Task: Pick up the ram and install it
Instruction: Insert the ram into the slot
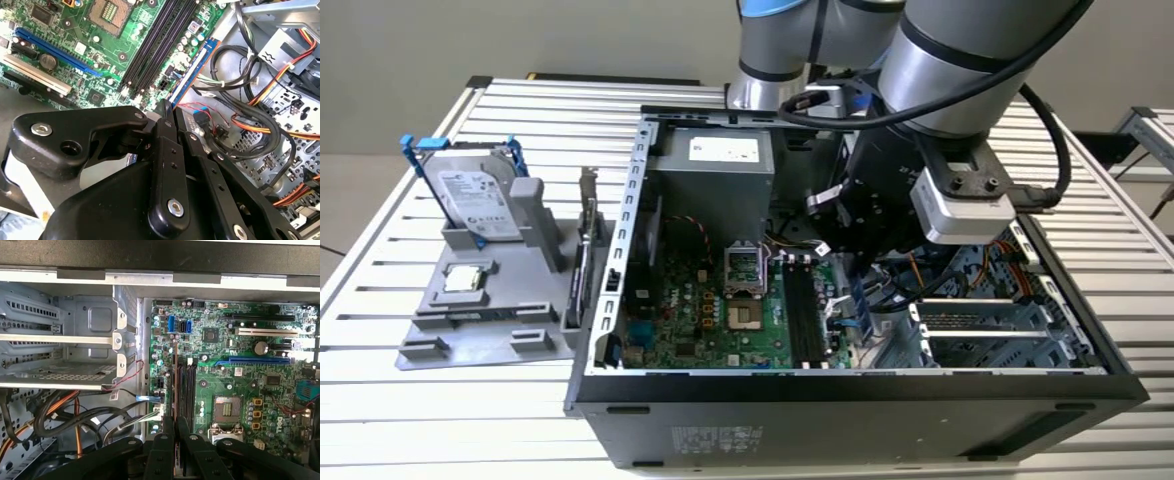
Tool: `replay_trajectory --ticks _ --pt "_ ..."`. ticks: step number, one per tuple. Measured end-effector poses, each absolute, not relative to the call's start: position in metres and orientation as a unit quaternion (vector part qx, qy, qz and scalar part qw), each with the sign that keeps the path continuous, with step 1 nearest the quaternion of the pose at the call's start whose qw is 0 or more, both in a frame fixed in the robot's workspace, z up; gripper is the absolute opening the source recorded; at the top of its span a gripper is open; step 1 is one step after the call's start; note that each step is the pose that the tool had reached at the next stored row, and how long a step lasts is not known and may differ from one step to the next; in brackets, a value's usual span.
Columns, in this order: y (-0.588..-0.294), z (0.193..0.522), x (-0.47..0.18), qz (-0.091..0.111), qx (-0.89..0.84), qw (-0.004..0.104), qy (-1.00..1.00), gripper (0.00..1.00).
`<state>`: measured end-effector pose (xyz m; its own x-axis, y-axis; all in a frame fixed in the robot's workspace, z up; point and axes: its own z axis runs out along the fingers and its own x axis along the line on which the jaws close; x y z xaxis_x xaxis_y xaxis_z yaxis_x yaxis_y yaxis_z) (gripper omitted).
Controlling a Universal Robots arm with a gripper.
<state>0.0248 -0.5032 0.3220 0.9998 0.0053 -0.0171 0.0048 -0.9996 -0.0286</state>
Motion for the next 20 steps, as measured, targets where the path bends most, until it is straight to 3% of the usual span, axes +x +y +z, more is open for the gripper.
replay_trajectory --ticks 20 --pt "-0.5025 0.3159 0.0248 0.008 -1.0 0.014 -0.003 0.0"
